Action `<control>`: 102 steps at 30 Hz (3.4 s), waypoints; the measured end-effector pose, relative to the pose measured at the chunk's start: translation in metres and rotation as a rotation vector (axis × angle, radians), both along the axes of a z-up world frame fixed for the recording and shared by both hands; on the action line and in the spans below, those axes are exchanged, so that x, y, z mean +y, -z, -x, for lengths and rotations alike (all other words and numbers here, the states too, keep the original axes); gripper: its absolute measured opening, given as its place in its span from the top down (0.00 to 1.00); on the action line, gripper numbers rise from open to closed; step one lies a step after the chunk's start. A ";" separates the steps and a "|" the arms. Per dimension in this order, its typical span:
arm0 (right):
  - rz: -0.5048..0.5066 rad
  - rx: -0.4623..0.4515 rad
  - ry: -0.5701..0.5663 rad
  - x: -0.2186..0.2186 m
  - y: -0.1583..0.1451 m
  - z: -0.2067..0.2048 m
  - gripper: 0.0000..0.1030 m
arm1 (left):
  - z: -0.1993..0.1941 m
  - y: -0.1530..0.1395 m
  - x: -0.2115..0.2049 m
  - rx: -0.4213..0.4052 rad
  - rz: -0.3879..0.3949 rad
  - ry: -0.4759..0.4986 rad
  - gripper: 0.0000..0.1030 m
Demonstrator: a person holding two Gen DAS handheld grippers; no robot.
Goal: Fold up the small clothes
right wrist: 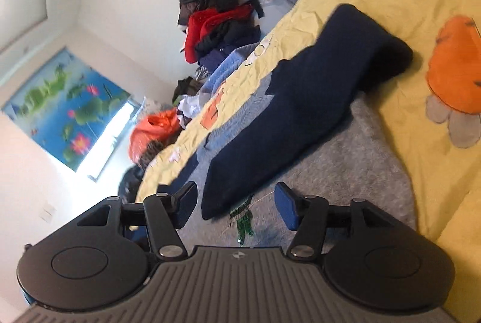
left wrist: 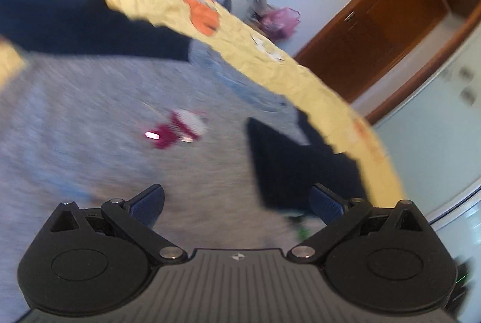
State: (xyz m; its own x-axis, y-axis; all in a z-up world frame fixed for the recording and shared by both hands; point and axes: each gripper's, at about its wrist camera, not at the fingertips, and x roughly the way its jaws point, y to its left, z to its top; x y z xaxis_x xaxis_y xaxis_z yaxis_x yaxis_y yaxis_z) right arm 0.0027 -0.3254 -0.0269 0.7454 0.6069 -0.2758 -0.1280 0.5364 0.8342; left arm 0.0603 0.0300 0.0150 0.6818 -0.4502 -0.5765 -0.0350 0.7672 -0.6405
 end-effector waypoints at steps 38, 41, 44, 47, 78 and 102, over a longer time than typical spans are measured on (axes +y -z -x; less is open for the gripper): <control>-0.005 -0.054 -0.036 0.004 -0.009 0.005 0.28 | -0.019 -0.026 0.051 -0.050 -0.356 -0.105 0.95; -0.001 -0.057 -0.039 0.005 -0.011 0.005 0.28 | -0.018 -0.013 0.050 -0.010 -0.422 -0.092 0.95; 0.003 -0.059 -0.041 0.004 -0.010 0.004 0.28 | -0.013 -0.006 0.044 -0.023 -0.471 -0.105 0.94; 0.021 -0.047 -0.033 0.004 -0.012 0.004 0.28 | -0.002 -0.017 0.036 -0.075 -0.529 -0.150 0.93; 0.884 -0.090 -0.050 0.082 -0.029 -0.103 0.03 | 0.012 -0.015 0.058 -0.298 -0.588 -0.196 0.05; 0.880 -0.092 -0.047 0.083 -0.030 -0.102 0.00 | -0.026 0.040 0.431 -0.059 0.212 -0.861 0.05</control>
